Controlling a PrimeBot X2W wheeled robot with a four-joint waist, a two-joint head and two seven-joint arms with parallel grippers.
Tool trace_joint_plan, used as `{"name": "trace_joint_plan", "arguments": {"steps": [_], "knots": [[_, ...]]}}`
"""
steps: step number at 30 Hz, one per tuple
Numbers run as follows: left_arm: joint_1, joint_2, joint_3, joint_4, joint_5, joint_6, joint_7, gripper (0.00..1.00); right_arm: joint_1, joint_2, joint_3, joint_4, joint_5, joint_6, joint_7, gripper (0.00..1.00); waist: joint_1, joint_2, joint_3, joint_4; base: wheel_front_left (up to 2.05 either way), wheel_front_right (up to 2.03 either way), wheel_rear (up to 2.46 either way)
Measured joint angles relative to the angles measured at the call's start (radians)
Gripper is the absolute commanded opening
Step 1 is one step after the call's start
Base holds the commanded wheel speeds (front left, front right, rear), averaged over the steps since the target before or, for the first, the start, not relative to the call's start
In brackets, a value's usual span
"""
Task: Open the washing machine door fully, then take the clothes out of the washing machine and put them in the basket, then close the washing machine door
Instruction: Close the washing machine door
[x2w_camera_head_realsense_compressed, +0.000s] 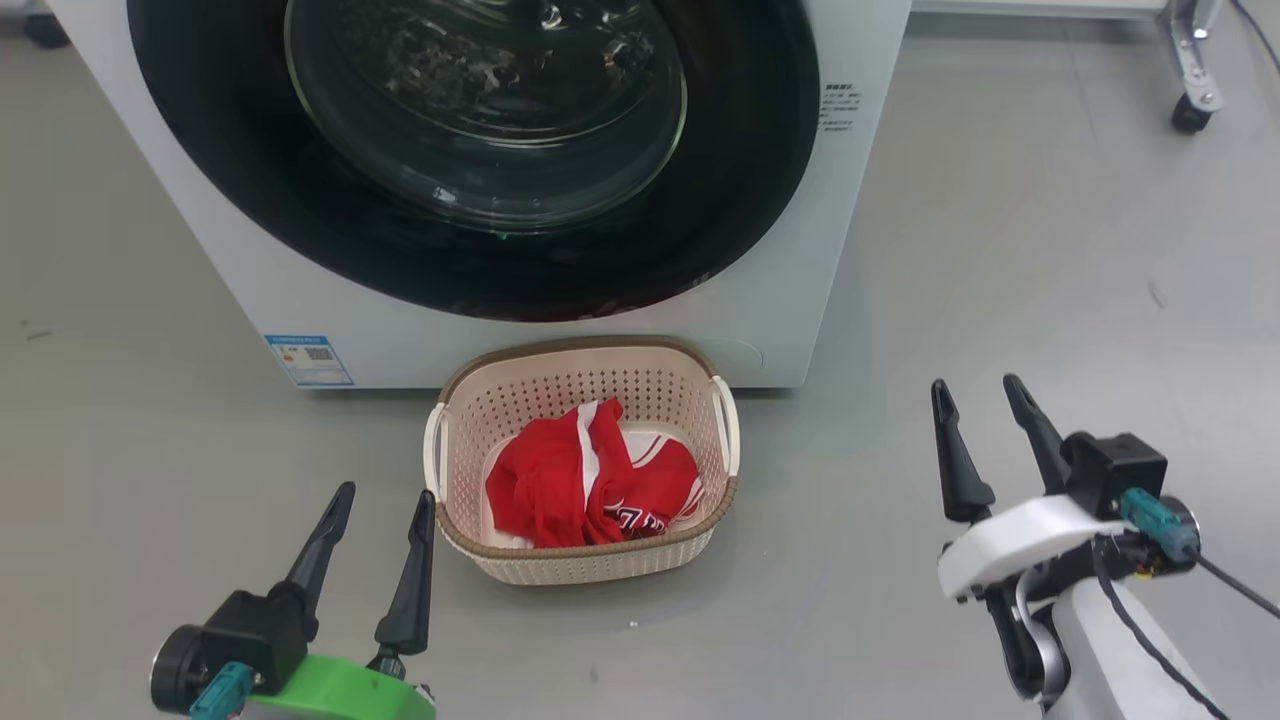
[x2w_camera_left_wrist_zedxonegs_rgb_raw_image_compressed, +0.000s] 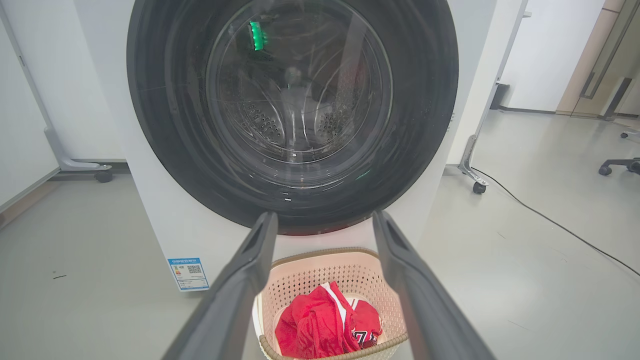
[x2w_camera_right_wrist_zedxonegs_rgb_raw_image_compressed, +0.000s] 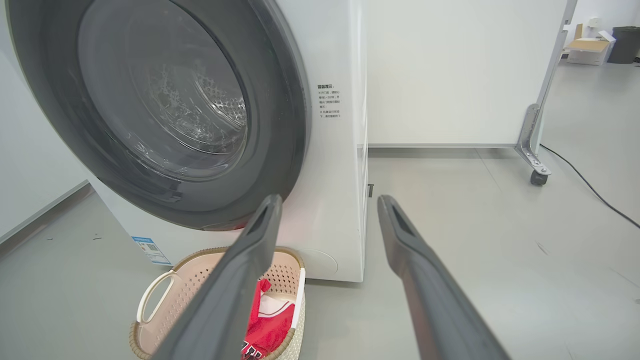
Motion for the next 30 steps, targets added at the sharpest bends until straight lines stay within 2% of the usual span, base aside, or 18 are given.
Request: {"name": "trace_joint_plan", "arguments": {"steps": [5,14,25,30], "knots": [[0.018,0.0,-0.011,-0.003,0.0,0.0,0.01,1.0,0.077,0.0,-0.015,-0.049,0.0,-0.017,0.0,1.0,0.0,0.0,-0.027,-0.019,0.0,0.0,0.0],[0.051,-0.001,-0.012,-0.004,0.0,0.01,0.017,1.0,0.176,0.002,-0.023,-0.11,0.0,-0.026,0.0,1.0,0.0,0.0,-0.061,-0.029,0.0,0.0,0.0],[0.059,-0.001,-0.028,-0.019,0.0,0.019,0.035,1.0,0.234,-0.001,-0.031,-0.177,0.0,-0.037,0.0,1.0,0.0,0.0,-0.079,-0.019,0.0,0.0,0.0],[0.063,-0.001,-0.028,-0.031,0.0,0.024,0.037,1.0,0.252,-0.002,-0.034,-0.2,0.0,-0.053,0.0,1.0,0.0,0.0,-0.081,-0.015,0.0,0.0,0.0]]}}
